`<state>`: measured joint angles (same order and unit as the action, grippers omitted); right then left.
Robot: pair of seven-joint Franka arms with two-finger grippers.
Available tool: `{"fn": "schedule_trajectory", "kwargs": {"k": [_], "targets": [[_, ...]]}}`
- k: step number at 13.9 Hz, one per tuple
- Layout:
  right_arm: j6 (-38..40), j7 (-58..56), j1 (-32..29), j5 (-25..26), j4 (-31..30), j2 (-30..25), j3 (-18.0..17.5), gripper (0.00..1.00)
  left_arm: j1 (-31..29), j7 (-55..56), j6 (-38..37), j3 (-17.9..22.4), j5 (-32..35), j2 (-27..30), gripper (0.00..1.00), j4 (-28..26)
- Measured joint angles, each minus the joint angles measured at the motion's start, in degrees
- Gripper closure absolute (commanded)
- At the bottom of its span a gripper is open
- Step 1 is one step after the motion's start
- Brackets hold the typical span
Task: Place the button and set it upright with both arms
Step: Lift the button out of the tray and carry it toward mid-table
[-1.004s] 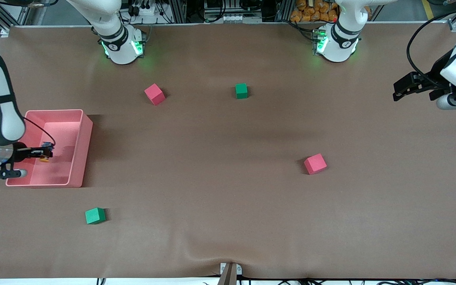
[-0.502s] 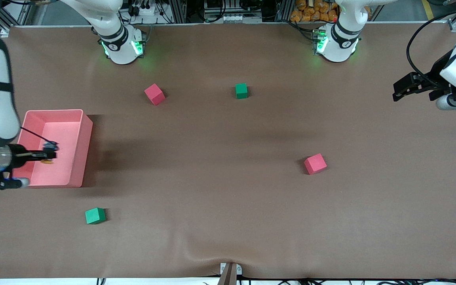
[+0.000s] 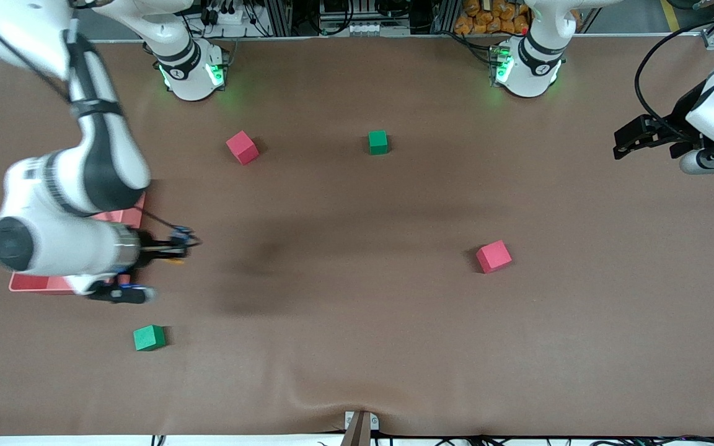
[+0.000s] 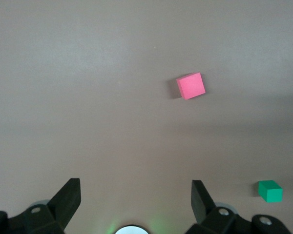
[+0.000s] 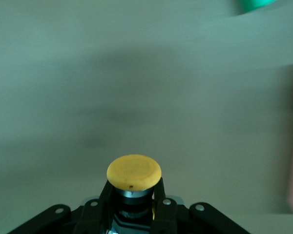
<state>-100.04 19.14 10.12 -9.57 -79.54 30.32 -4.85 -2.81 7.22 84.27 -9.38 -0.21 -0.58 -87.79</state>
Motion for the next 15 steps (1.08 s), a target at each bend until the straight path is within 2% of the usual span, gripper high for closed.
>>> {"fn": "schedule_trajectory", "kwargs": {"k": [4, 9, 12, 15], "targets": [[-12.03, 7.27, 11.5, -1.07, 0.13, 4.96, 0.03, 1.0, 0.03, 0.0, 0.0, -0.01, 0.0, -0.94, 0.0, -0.11], [-24.93, 10.39, 21.43, -1.08, 0.52, 12.9, 0.19, 1.0, -0.02, 0.0, 0.02, 0.0, 0.0, -3.08, 0.0, -0.54], [-28.3, 15.34, 27.0, -0.33, 2.04, 17.94, 0.57, 1.0, 0.05, 0.0, 0.08, -0.02, -0.2, -4.62, 0.0, -1.07], [-29.79, 17.3, 29.59, 0.58, 3.25, 20.41, 0.87, 1.0, 0.01, 0.01, 0.12, -0.03, -3.92, -6.12, 0.0, -2.27]]}}
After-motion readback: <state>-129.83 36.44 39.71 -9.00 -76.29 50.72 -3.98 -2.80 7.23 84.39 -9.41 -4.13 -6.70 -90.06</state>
